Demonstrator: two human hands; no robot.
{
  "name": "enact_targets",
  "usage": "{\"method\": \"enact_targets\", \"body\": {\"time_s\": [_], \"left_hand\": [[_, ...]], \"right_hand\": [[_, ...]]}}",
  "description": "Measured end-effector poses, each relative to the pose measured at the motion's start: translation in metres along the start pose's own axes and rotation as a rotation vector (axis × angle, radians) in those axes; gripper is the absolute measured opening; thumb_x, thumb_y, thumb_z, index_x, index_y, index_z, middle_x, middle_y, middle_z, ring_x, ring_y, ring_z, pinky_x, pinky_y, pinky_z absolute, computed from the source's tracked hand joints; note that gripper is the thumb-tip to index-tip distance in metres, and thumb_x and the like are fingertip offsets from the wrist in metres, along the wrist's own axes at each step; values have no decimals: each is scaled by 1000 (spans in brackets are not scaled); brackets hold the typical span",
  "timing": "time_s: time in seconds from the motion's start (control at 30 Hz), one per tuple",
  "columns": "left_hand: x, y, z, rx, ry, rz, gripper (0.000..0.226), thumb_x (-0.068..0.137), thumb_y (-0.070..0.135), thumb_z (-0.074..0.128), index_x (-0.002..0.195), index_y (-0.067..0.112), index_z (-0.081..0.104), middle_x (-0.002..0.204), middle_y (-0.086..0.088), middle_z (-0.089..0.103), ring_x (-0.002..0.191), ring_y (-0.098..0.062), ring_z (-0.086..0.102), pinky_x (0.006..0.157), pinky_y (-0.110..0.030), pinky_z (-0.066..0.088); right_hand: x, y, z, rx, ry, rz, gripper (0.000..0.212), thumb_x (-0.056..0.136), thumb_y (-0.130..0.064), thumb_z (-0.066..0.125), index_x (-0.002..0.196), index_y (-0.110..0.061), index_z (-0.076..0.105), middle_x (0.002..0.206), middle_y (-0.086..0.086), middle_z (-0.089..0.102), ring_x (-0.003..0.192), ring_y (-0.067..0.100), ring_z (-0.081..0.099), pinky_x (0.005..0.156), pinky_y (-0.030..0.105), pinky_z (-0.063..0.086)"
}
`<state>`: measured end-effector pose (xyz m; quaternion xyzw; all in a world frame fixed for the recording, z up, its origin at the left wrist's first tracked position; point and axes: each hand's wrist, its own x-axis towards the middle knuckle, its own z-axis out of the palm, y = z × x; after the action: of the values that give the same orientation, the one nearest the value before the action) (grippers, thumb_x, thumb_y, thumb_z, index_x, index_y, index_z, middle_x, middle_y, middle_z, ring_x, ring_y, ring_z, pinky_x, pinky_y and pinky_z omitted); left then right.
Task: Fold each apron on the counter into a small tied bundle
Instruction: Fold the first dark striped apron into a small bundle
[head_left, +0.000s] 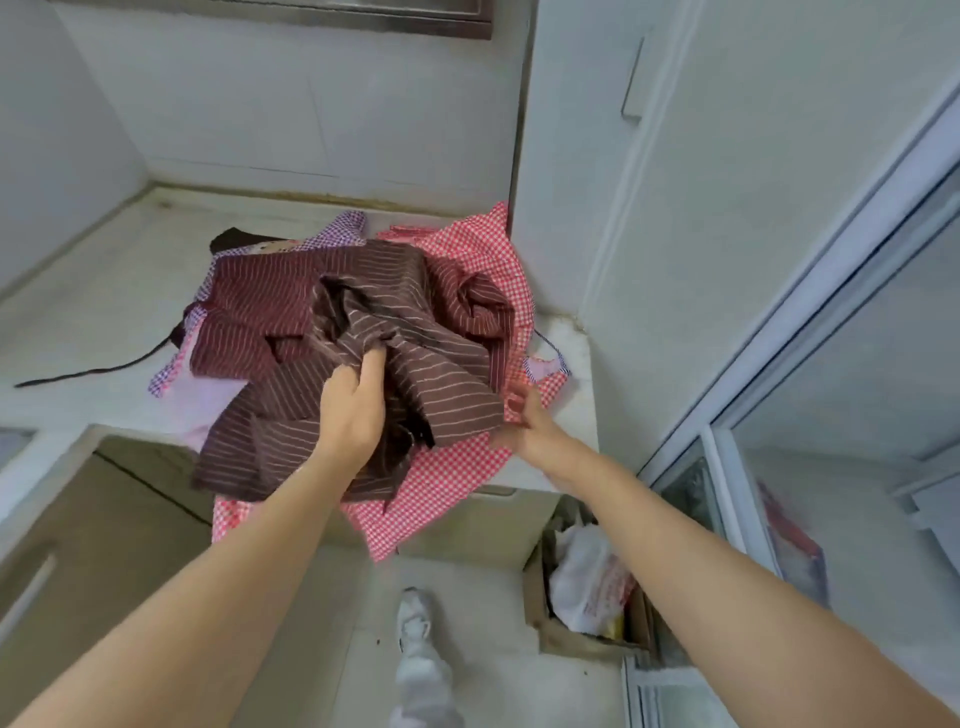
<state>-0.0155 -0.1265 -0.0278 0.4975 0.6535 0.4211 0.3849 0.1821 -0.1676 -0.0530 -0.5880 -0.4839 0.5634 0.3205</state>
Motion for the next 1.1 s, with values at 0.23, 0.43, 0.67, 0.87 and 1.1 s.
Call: {"method": "enact_targets", "body": {"time_s": [0.23,0.43,0.67,0.87,1.1], "left_hand": [[-93,-52,-18,-231,-566,-442,61,84,64,60,128,21,59,122,-3,68,108,-25,67,103,-44,46],[-149,-101,-44,272,-901,-633,42,95,33,61,132,14,54,117,-3,68,108,-24,64,102,-38,48],[-138,-94,-67,-133,-661,-638,36,87,35,70,118,17,63,109,-5,73,102,-25,69,91,-39,52],[-137,-100,-79,-161,-575,-557,38,89,32,69,122,15,59,107,-3,72,98,-21,68,92,-36,51],[-133,-106,-94,-234,-672,-473,34,89,23,67,119,9,64,118,-7,70,106,-22,67,92,-29,53]], "right_hand": [[-72,27,13,178,29,-54,26,100,2,44,111,-12,64,93,-4,70,84,6,66,74,18,50],[-121,71,5,-188,-477,433,37,100,-1,37,75,-14,61,57,-2,48,47,8,40,53,24,41],[-99,51,14,281,244,173,30,105,-10,36,114,-16,64,89,1,72,79,13,67,70,26,56],[-99,42,48,387,142,277,40,109,-30,27,141,-15,46,136,3,56,125,23,54,109,44,42],[-110,57,49,369,98,269,38,109,-30,29,140,-19,47,136,1,57,119,19,57,103,38,47]]}}
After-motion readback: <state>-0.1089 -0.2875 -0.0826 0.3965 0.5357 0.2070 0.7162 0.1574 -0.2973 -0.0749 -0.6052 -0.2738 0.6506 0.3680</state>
